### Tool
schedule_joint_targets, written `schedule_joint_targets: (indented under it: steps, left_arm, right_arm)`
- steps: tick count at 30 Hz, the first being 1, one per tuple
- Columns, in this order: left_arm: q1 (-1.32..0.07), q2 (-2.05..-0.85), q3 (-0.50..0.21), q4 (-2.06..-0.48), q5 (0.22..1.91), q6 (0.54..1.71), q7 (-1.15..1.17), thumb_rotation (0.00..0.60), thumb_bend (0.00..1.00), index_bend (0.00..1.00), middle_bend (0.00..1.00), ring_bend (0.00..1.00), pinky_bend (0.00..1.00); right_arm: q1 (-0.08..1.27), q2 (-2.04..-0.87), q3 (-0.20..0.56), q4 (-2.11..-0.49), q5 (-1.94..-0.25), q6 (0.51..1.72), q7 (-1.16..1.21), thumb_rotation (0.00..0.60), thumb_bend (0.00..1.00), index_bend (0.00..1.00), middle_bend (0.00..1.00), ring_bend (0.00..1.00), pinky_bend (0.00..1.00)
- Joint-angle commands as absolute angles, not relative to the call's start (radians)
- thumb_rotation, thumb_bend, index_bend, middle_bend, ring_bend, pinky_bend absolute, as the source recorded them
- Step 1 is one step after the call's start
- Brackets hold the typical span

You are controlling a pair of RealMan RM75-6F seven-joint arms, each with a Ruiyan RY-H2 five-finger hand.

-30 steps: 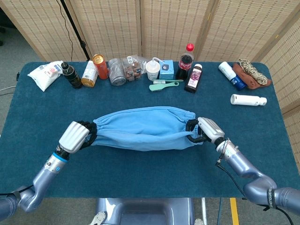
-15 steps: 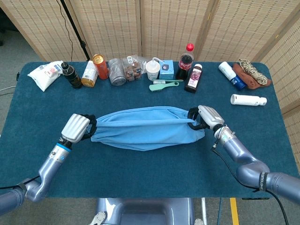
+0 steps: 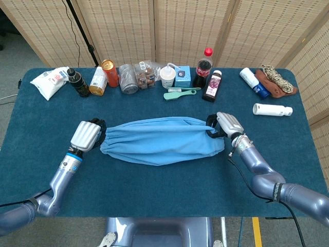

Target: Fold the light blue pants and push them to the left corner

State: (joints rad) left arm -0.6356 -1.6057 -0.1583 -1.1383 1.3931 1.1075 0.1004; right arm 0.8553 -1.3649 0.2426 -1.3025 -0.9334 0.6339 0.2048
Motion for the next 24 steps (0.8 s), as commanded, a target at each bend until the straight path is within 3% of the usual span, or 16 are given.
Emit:
schedule_joint_targets:
  steps: [1, 2, 3, 5, 8, 13, 18, 24]
  left_arm:
    - [-0.634, -1.615, -0.162, -1.139, 1.361, 1.095, 0.157, 0.600, 0.51, 0.43, 0.20, 0.13, 0.38]
    - [-0.633, -1.617, -0.165, -1.142, 1.350, 1.092, 0.173, 0.600, 0.51, 0.37, 0.13, 0.08, 0.34]
    - [-0.633, -1.618, -0.167, -1.147, 1.340, 1.087, 0.186, 0.600, 0.51, 0.32, 0.09, 0.05, 0.31]
    - [-0.634, -1.613, -0.169, -1.164, 1.322, 1.072, 0.202, 0.600, 0.48, 0.17, 0.01, 0.00, 0.24]
    - [-0.634, -1.583, -0.162, -1.205, 1.311, 1.047, 0.214, 0.600, 0.37, 0.01, 0.00, 0.00, 0.15]
    - [-0.627, -1.484, -0.155, -1.329, 1.290, 1.006, 0.208, 0.600, 0.19, 0.00, 0.00, 0.00, 0.03]
    - [-0.602, -1.393, -0.137, -1.415, 1.334, 1.043, 0.181, 0.600, 0.17, 0.00, 0.00, 0.00, 0.01]
    - [-0.557, -1.303, -0.113, -1.475, 1.394, 1.116, 0.123, 0.600, 0.10, 0.00, 0.00, 0.00, 0.00]
  right_arm:
    - [0.850, -1.370, 0.246, -1.295, -0.956, 0.637, 0.207, 0.600, 0.21, 0.26, 0.21, 0.16, 0.43]
    - [0.849, -1.369, 0.245, -1.293, -0.960, 0.636, 0.205, 0.600, 0.06, 0.13, 0.09, 0.07, 0.33]
    - [0.848, -1.369, 0.246, -1.292, -0.961, 0.638, 0.202, 0.600, 0.00, 0.04, 0.02, 0.01, 0.24]
    - [0.842, -1.369, 0.252, -1.294, -0.970, 0.668, 0.191, 0.600, 0.00, 0.00, 0.00, 0.00, 0.14]
    - [0.829, -1.352, 0.251, -1.325, -0.984, 0.718, 0.155, 0.600, 0.00, 0.00, 0.00, 0.00, 0.12]
    - [0.789, -1.266, 0.269, -1.452, -0.999, 0.781, 0.146, 0.600, 0.00, 0.00, 0.00, 0.00, 0.07]
    - [0.724, -1.180, 0.259, -1.549, -1.097, 0.843, 0.194, 0.600, 0.00, 0.00, 0.00, 0.00, 0.07]
    - [0.657, -1.125, 0.192, -1.572, -1.261, 0.888, 0.249, 0.600, 0.00, 0.00, 0.00, 0.00, 0.07]
